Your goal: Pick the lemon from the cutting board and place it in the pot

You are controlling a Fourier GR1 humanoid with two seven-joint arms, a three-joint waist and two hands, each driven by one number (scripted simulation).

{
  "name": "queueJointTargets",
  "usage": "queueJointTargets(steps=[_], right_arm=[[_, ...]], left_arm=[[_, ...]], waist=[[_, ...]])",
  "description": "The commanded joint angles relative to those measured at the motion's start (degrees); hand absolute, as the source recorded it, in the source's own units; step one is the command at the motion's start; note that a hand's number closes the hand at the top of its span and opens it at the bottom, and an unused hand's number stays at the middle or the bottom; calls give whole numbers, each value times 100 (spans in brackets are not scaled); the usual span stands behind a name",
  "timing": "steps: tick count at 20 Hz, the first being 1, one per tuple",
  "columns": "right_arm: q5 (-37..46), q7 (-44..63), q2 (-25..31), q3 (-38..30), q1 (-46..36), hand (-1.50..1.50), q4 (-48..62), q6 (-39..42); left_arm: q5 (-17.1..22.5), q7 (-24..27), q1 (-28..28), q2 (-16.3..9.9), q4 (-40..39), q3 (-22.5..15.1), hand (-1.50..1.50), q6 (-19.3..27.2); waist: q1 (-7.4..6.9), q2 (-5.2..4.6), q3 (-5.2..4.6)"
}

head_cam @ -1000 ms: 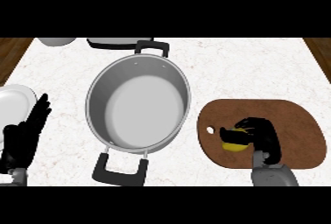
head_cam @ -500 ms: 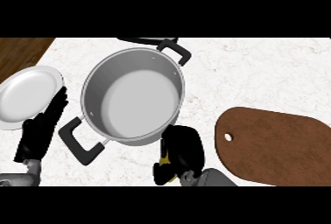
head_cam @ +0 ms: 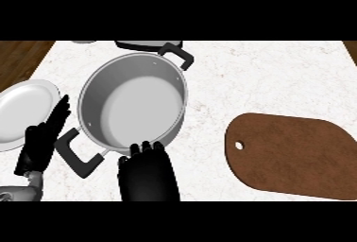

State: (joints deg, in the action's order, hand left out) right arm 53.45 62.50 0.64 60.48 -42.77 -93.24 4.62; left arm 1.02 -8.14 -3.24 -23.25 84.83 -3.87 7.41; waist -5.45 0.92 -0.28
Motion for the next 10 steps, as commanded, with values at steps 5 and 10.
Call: queueJointTargets(steps=[5, 10], right_arm=[[111, 1595, -60, 18, -1042, 150, -510, -654], [-166, 1546, -60, -569, -1678, 150, -182, -1113]], left_arm=[[-20, 166, 102, -38, -85, 140, 0, 29], [-16, 182, 92, 59, -66, 107, 0, 36]], waist=[[147, -6, 8], [130, -47, 9]])
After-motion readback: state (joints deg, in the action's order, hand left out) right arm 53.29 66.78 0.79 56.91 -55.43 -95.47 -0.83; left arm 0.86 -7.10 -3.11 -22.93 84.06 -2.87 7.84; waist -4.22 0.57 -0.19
